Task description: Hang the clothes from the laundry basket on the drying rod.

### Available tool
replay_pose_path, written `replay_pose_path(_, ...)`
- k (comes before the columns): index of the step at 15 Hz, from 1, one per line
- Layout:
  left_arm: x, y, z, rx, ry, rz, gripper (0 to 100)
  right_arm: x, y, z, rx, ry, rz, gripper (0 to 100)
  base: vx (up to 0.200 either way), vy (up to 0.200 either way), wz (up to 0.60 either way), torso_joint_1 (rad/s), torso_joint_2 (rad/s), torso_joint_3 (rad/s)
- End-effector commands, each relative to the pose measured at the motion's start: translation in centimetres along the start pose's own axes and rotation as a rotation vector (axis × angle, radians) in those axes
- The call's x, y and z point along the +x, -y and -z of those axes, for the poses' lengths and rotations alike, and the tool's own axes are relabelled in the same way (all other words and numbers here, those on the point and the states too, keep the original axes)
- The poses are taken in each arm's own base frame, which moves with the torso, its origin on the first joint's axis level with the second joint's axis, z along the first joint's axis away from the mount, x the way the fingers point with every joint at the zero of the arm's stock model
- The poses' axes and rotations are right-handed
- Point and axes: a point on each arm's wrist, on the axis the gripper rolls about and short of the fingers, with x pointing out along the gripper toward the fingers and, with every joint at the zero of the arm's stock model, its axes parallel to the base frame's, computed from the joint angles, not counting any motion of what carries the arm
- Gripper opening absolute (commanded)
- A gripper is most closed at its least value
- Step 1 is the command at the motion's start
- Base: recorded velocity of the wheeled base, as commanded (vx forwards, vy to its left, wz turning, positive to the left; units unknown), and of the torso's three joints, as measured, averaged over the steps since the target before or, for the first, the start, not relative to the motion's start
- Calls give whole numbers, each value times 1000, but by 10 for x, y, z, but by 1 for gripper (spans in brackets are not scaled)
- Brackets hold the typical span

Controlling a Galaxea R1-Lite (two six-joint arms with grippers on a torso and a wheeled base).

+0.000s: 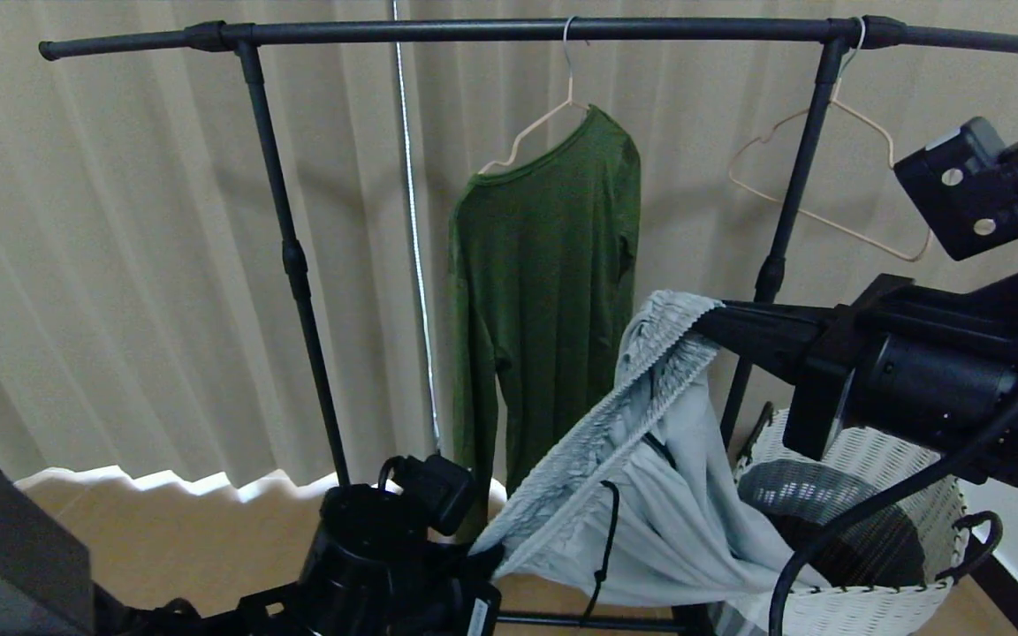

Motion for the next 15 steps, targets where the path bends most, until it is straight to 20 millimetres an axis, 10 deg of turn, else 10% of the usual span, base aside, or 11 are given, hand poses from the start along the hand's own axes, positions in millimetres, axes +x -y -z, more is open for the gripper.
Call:
replay_pose_path(1, -41, -22, -21, 28, 131, -54, 0, 4, 11, 2, 6, -8, 37, 0, 0, 0, 0, 0, 0, 0)
replay_pose_path(4, -82, -65, -81, 86, 293, -236, 0, 8, 23, -8, 16, 47, 84, 0, 0, 0, 0, 0, 0, 0)
replay_pose_path(9, -132, -72, -199, 74, 500, -292, 0, 6, 36, -27, 19, 154, 144, 0, 0, 0, 0, 0, 0, 0)
replay_pose_path(15, -136, -69, -280, 112, 655, -301, 0, 12, 53, -68, -11, 272, 212, 0, 0, 0, 0, 0, 0, 0)
